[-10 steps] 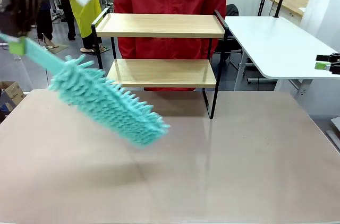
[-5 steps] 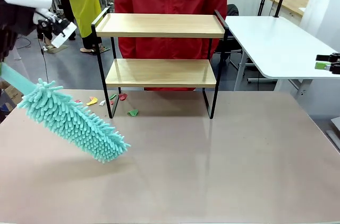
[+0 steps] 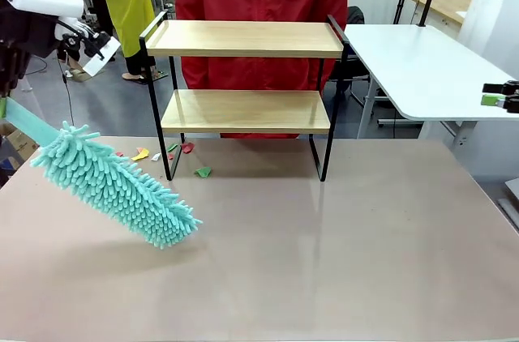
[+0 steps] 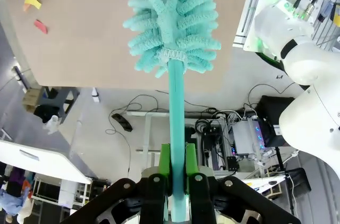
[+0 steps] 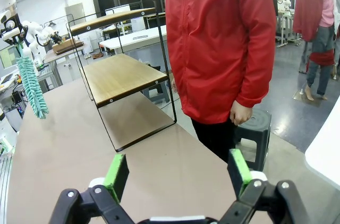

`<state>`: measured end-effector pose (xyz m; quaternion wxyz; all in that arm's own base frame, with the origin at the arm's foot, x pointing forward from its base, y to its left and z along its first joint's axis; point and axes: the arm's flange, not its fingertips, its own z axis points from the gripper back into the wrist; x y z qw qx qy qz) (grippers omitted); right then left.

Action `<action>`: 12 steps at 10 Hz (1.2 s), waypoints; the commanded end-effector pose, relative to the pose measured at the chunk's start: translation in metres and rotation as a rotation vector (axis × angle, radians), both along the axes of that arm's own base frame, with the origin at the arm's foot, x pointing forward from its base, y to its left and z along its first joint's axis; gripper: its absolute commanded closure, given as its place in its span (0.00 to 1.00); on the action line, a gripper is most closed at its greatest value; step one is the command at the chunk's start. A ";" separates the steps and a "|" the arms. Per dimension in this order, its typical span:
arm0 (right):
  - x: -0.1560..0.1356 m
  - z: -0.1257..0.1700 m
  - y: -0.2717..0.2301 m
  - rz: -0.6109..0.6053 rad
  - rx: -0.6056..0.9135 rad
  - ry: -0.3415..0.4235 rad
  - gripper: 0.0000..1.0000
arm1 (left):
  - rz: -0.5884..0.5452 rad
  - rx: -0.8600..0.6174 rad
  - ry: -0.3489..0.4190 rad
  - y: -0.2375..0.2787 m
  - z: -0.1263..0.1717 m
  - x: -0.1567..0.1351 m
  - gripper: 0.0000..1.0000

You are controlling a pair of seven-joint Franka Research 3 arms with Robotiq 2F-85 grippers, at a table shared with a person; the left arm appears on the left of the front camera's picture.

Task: Clean the shelf.
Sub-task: Hand the Duster back to the human.

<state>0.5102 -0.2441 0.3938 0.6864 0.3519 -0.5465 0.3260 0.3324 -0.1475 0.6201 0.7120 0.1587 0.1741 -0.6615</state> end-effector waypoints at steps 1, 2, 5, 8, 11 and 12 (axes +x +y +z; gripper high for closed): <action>-0.001 0.003 0.003 0.001 0.000 -0.005 0.00 | -0.004 0.001 0.007 0.002 0.005 0.000 0.87; -0.001 0.003 0.003 0.001 0.000 -0.005 0.00 | -0.004 0.001 0.007 0.002 0.005 0.000 0.87; -0.001 0.003 0.003 0.001 0.000 -0.005 0.00 | -0.004 0.001 0.007 0.002 0.005 0.000 0.87; 0.000 0.000 0.000 0.000 0.000 0.000 0.00 | 0.000 0.000 0.000 0.000 0.001 0.000 0.87; -0.020 0.063 0.029 0.158 0.115 0.011 0.00 | -0.012 -0.192 -0.005 0.025 -0.014 0.005 0.87; -0.029 0.083 0.046 0.234 0.150 0.020 0.00 | -0.037 -0.272 0.003 0.029 -0.025 0.003 0.87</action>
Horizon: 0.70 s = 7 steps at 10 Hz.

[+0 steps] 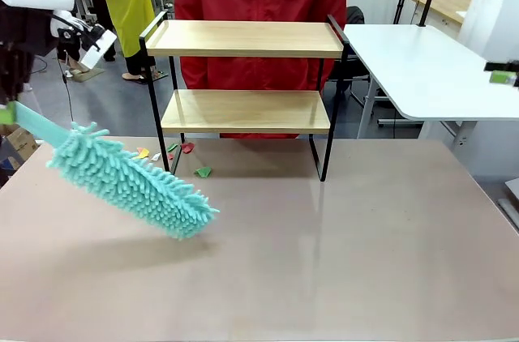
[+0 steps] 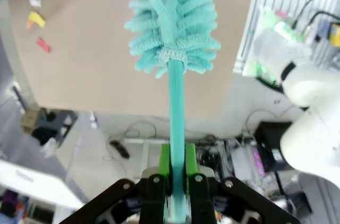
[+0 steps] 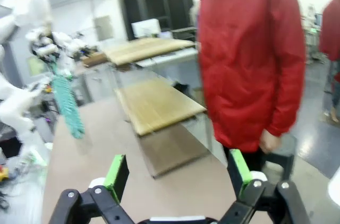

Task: Clean the shelf.
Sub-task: Hand the Duster back to the human.

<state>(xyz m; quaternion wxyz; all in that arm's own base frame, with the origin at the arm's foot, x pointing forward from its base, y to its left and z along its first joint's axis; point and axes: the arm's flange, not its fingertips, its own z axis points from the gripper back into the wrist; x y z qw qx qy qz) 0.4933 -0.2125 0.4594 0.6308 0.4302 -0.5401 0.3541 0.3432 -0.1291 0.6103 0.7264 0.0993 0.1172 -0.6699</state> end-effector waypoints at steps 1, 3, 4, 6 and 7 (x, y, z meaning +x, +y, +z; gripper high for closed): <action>-0.023 0.033 0.030 0.131 0.065 0.045 0.00 | -0.058 -0.182 -0.002 0.013 -0.028 -0.009 0.87; -0.045 0.054 0.071 0.243 0.121 0.070 0.00 | -0.063 -0.344 -0.003 0.010 -0.042 -0.012 0.87; -0.057 0.059 0.099 0.297 0.133 0.083 0.00 | -0.051 -0.409 -0.013 0.005 -0.046 -0.014 0.87; -0.078 0.056 0.149 0.368 0.177 0.069 0.00 | -0.041 -0.498 -0.001 -0.003 -0.059 -0.012 0.87; -0.090 0.052 0.172 0.382 0.189 0.057 0.00 | -0.042 -0.545 0.017 -0.009 -0.068 -0.010 0.87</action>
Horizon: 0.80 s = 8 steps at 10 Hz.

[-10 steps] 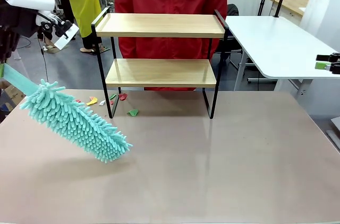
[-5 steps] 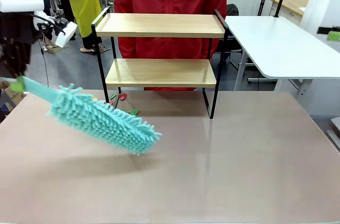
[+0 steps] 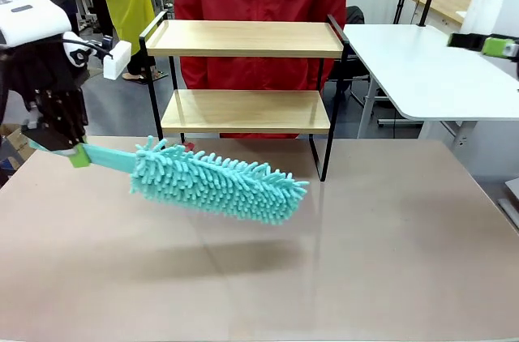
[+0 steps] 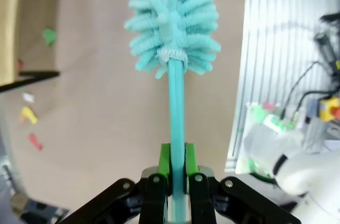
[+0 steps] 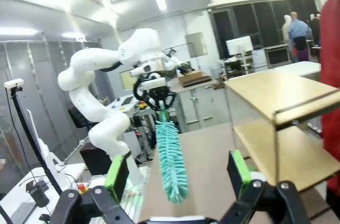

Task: Clean the shelf.
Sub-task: Hand the Duster back to the human.

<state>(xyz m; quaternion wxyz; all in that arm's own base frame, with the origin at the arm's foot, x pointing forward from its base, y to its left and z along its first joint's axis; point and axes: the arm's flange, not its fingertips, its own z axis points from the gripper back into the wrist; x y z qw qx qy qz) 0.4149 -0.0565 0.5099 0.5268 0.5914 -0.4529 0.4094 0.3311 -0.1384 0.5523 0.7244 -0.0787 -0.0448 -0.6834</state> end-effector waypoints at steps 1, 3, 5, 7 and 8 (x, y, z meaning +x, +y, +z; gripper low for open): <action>-0.023 -0.001 0.038 -0.038 0.036 -0.060 0.00 | -0.024 -0.129 0.020 -0.003 -0.019 0.006 0.87; -0.034 -0.008 0.070 -0.083 0.078 -0.127 0.00 | -0.020 -0.255 -0.003 -0.008 -0.041 0.007 0.87; -0.029 -0.014 0.092 -0.125 0.093 -0.152 0.00 | -0.046 -0.319 -0.043 -0.014 -0.059 0.009 0.87; -0.020 -0.019 0.102 -0.191 0.112 -0.222 0.00 | -0.081 -0.392 -0.090 -0.009 -0.071 0.010 0.87; -0.015 -0.020 0.101 -0.219 0.113 -0.270 0.00 | -0.092 -0.413 -0.078 -0.007 -0.077 0.012 0.87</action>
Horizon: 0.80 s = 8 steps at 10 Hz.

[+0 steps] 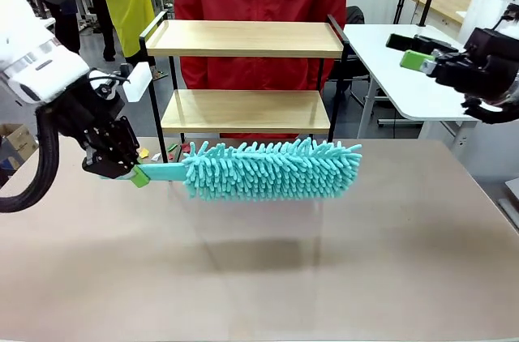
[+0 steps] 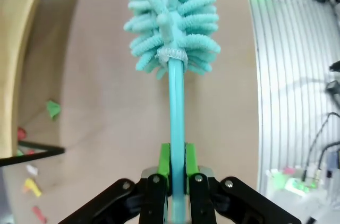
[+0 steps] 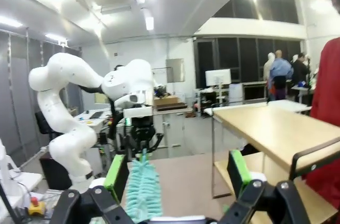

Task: Clean the shelf.
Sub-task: Hand the Duster back to the human.

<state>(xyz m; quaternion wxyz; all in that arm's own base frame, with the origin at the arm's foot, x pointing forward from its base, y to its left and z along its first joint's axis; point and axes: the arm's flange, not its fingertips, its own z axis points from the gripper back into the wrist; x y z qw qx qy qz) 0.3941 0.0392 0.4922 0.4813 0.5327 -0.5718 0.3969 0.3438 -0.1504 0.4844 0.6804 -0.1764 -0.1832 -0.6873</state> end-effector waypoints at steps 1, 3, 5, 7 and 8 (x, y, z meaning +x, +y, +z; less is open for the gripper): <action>0.011 -0.004 -0.001 -0.069 -0.035 -0.102 0.00 | -0.048 -0.078 -0.016 0.006 -0.013 0.003 0.87; 0.000 0.000 0.000 0.000 0.000 0.000 0.00 | -0.017 -0.022 -0.005 0.002 -0.005 0.000 0.87; 0.000 0.000 0.000 0.000 0.000 0.000 0.00 | -0.017 -0.022 -0.005 0.002 -0.005 0.000 0.87; -0.010 -0.008 0.014 -0.012 -0.050 -0.014 0.00 | -0.017 -0.022 -0.005 0.002 -0.005 0.000 0.87; -0.019 -0.009 0.024 -0.018 -0.069 0.004 0.00 | -0.017 -0.022 -0.005 0.002 -0.005 0.000 0.87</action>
